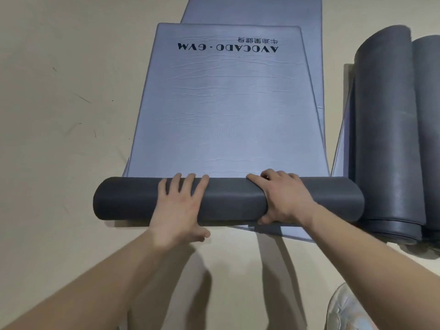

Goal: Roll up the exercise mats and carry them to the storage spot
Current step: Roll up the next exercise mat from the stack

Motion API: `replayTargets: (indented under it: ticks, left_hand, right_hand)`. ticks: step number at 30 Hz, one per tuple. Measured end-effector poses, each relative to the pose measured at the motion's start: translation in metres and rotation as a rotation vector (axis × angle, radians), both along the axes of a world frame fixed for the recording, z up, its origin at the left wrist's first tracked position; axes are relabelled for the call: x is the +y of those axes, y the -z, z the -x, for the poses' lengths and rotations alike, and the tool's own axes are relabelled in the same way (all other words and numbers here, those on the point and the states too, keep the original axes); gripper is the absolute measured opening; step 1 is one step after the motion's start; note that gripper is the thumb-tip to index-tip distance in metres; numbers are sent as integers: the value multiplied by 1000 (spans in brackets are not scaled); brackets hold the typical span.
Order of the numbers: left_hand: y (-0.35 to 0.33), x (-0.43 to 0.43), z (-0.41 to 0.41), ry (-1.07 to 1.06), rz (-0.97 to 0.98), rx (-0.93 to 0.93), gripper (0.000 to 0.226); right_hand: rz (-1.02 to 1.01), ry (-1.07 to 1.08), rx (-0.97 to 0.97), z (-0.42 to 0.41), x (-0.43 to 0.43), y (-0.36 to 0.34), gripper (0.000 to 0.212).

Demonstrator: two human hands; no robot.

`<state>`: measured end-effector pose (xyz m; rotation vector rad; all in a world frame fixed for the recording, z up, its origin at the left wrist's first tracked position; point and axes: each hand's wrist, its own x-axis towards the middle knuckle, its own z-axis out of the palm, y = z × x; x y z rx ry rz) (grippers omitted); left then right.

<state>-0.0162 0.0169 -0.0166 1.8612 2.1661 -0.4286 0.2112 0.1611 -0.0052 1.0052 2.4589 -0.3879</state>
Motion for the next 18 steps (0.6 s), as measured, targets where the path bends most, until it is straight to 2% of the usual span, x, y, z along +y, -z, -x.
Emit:
replayTargets:
  ticks: [3,7,10,12,14,16,18]
  left_hand:
    - [6,12,5,-23,-104,-28,118]
    - [1,68,34,-43,52,-179,117]
    - [-1,89,43,-39,126,-193,126]
    - [1,78,43,-55,-5,-131,132]
    - [10,57,41,21,-102,18,139]
    - [15,59,44,69,-103,74,138]
    - [9,77,48,55,-78,40,126]
  right_hand:
    - [77,-10,-47,14,31,-7,123]
    - [-177,72,94,-1,22,5,135]
    - [-335,-8,76,-10,16,24,147]
    - [-305,-20,37,0,35,23,142]
    - [-212,-41,7,14,59,14,135]
    - [-112,-27,-37,22,74,6,130]
    - [-42,11,-52,27,82,1,124]
